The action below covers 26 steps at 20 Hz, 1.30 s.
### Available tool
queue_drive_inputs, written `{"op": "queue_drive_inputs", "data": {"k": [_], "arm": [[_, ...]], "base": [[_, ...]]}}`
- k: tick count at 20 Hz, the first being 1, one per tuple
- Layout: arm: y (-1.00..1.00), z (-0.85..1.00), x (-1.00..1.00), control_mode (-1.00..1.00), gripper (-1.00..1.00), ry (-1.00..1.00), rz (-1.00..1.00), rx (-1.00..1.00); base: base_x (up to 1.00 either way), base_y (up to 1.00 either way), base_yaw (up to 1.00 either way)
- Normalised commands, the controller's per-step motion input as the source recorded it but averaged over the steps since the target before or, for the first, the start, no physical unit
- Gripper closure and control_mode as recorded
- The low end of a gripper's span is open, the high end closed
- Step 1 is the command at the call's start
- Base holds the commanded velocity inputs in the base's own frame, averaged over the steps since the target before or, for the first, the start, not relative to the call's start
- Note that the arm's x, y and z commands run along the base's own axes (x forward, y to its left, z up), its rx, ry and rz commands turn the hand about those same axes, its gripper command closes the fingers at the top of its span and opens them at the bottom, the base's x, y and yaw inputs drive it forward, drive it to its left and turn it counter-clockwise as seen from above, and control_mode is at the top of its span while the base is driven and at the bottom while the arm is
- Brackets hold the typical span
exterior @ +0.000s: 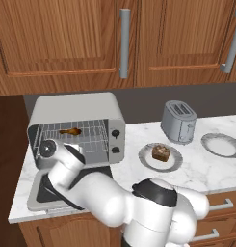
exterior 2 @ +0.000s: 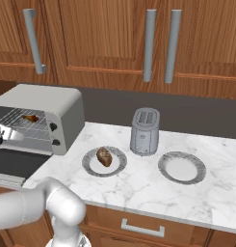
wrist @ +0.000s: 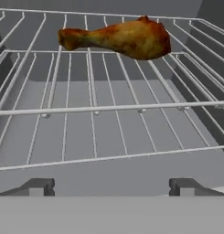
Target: Open the toaster oven door. Place the bread on the bottom rack in the toaster oven and place the chicken drumstick on the top rack.
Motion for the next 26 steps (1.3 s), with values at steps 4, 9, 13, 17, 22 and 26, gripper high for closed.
{"op": "queue_drive_inputs", "data": {"k": [4, 9, 13, 17, 22, 26], "arm": [[0.00, 0.01, 0.42, -1.00, -1.00, -0.03, 0.00, 0.00], [-0.02, -0.04, 0.26, -1.00, -1.00, -0.02, 0.00, 0.00], [0.00, -0.10, 0.16, -1.00, -1.00, -0.02, 0.00, 0.00], [-0.01, -0.23, 0.21, -1.00, -1.00, 0.00, 0.00, 0.00], [-0.02, -0.13, 0.21, -1.00, -1.00, -0.02, 0.00, 0.00], [-0.06, -0.08, 0.13, -1.00, -1.00, -0.02, 0.00, 0.00]], "base": [[0.00, 0.00, 0.00], [0.00, 0.00, 0.00], [0.00, 0.00, 0.00], [0.00, 0.00, 0.00], [0.00, 0.00, 0.00], [0.00, 0.00, 0.00]]}}
